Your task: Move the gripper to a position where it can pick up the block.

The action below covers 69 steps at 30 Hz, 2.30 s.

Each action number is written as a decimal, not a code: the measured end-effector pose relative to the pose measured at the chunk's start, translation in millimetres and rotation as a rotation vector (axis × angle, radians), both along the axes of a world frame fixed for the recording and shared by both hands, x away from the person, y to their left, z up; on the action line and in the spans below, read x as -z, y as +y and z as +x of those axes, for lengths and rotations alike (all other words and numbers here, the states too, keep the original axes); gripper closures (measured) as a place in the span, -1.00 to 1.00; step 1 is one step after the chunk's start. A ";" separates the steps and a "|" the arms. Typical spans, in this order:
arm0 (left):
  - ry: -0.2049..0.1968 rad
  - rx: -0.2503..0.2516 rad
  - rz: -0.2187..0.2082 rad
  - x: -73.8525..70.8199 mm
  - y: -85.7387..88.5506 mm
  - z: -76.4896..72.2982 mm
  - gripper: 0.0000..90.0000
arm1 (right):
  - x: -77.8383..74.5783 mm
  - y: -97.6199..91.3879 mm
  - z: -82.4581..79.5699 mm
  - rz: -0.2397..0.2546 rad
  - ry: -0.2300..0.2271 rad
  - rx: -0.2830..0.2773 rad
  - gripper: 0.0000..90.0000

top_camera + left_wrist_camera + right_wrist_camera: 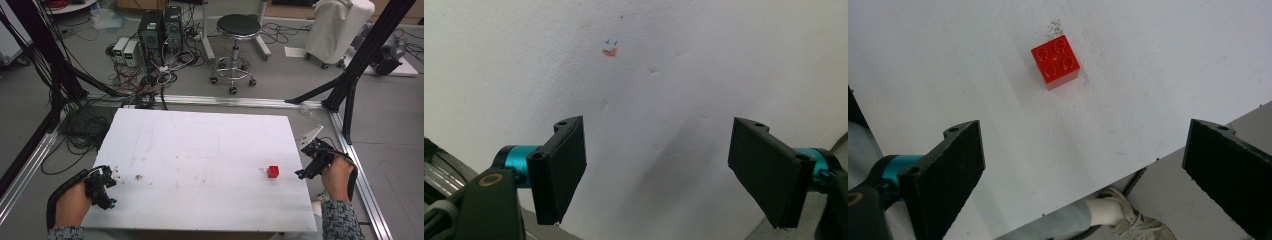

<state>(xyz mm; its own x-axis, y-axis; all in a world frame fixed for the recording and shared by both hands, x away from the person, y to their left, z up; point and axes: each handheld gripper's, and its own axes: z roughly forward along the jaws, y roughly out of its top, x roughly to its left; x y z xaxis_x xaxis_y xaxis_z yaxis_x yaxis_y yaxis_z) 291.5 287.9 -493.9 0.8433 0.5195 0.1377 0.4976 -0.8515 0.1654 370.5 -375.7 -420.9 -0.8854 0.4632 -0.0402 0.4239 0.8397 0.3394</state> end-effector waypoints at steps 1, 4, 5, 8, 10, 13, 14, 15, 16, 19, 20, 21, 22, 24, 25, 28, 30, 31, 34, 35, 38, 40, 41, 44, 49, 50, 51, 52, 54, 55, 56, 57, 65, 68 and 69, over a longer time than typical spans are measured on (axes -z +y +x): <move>0.000 0.000 0.000 0.0 0.0 0.0 -0.48 | -1.7 2.4 2.7 -0.012 -0.002 -0.021 -0.94; 0.002 0.003 0.000 0.0 0.3 0.1 -0.48 | -4.8 8.4 7.4 -0.023 -0.006 -0.076 -0.94; 0.000 0.001 -0.001 0.3 0.4 0.0 -0.48 | -5.2 9.7 8.7 -0.027 -0.003 -0.090 -0.94; 0.001 0.004 0.001 0.0 0.9 0.1 -0.48 | -6.2 14.9 14.4 -0.057 0.011 -0.132 -0.94; 0.000 0.003 0.001 0.1 1.0 0.0 -0.48 | -6.6 18.0 17.3 -0.065 0.011 -0.147 -0.94; 0.001 0.004 0.001 0.2 1.0 0.2 -0.48 | -5.2 23.3 21.8 -0.080 0.017 -0.177 -0.94; 0.002 0.001 -0.001 0.3 1.1 0.1 -0.48 | -4.3 25.3 23.1 -0.088 0.018 -0.185 -0.94; 0.001 -0.003 -0.005 0.6 1.0 0.0 -0.48 | -2.9 27.0 24.7 -0.093 0.023 -0.189 -0.94; 0.002 -0.003 -0.006 0.6 1.1 -0.1 -0.48 | -2.0 28.3 25.7 -0.101 0.028 -0.187 -0.94; 0.003 0.004 -0.003 0.1 1.3 0.2 -0.48 | 3.1 34.5 29.1 -0.121 0.033 -0.206 -0.94; 0.001 0.004 -0.004 -0.3 1.3 0.1 -0.48 | 4.8 37.0 29.9 -0.132 0.033 -0.217 -0.94; -0.001 0.001 -0.008 -0.1 1.2 0.1 -0.48 | 6.9 39.4 30.8 -0.142 0.034 -0.229 -0.94; 0.000 0.002 -0.007 -0.2 1.2 0.1 -0.48 | 8.9 42.0 31.6 -0.152 0.038 -0.237 -0.94; -0.001 0.001 -0.008 -0.2 1.2 0.1 -0.48 | 13.1 46.7 33.3 -0.167 0.044 -0.254 -0.94; -0.003 -0.003 -0.013 0.2 1.1 -0.1 -0.48 | 14.5 48.4 33.9 -0.170 0.047 -0.260 -0.94; -0.002 0.002 -0.007 -0.1 1.3 0.3 -0.48 | 20.9 55.0 36.1 -0.174 0.061 -0.280 -0.94; -0.002 0.002 -0.007 -0.1 1.3 0.3 -0.48 | 24.4 58.1 37.2 -0.178 0.062 -0.289 -0.94; -0.002 0.004 -0.007 0.2 1.1 0.6 -0.48 | 26.0 59.5 37.9 -0.177 0.066 -0.295 -0.94; -0.001 0.006 -0.004 0.2 0.5 0.7 -0.48 | 31.3 64.0 39.3 -0.185 0.067 -0.309 -0.94; -0.002 0.007 -0.003 0.2 0.2 0.6 -0.48 | 32.4 65.2 39.2 -0.188 0.070 -0.310 -0.94; -0.001 0.004 -0.003 0.3 0.2 0.3 -0.48 | 38.5 69.2 40.7 -0.202 0.074 -0.327 -0.94; 0.001 0.010 -0.001 0.1 1.1 0.6 -0.48 | 41.9 70.6 41.1 -0.211 0.079 -0.334 -0.94; 0.000 0.009 -0.001 0.1 1.4 0.5 -0.48 | 44.0 71.2 41.8 -0.215 0.078 -0.345 -0.94; 0.000 0.006 -0.002 0.0 2.0 0.3 -0.48 | 50.2 73.1 42.2 -0.229 0.083 -0.366 -0.94; 0.002 0.007 0.004 0.7 1.1 0.3 -0.48 | 61.0 76.2 40.4 -0.239 0.086 -0.403 -0.94; 0.001 0.009 0.003 0.7 0.8 0.4 -0.48 | 63.5 76.6 40.6 -0.240 0.085 -0.414 -0.94; 0.001 0.009 0.003 0.5 0.3 0.3 -0.48 | 65.4 76.9 40.2 -0.241 0.092 -0.412 -0.94; 0.002 0.012 0.002 0.3 0.0 0.5 -0.48 | 67.3 77.2 40.2 -0.243 0.097 -0.418 -0.94; -0.002 0.007 -0.002 0.7 -0.2 0.3 -0.48 | 71.6 77.9 40.4 -0.248 0.092 -0.421 -0.94; -0.002 0.006 -0.002 1.0 -0.1 0.4 -0.48 | 73.7 78.3 40.6 -0.247 0.088 -0.421 -0.94; -0.001 0.006 -0.002 1.1 0.0 0.4 -0.48 | 75.6 79.0 41.3 -0.247 0.090 -0.425 -0.94; 0.001 0.011 0.004 1.0 0.1 0.7 -0.48 | 77.4 80.0 41.8 -0.249 0.093 -0.430 -0.94; 0.002 0.009 0.002 1.6 0.8 0.6 -0.48 | 91.8 89.0 47.4 -0.291 0.121 -0.452 -0.94; 0.003 0.009 0.001 2.0 1.0 0.7 -0.48 | 94.8 89.6 48.5 -0.290 0.132 -0.450 -0.94; 0.003 0.009 0.000 2.2 1.2 0.8 -0.48 | 95.2 89.6 48.6 -0.291 0.139 -0.448 -0.94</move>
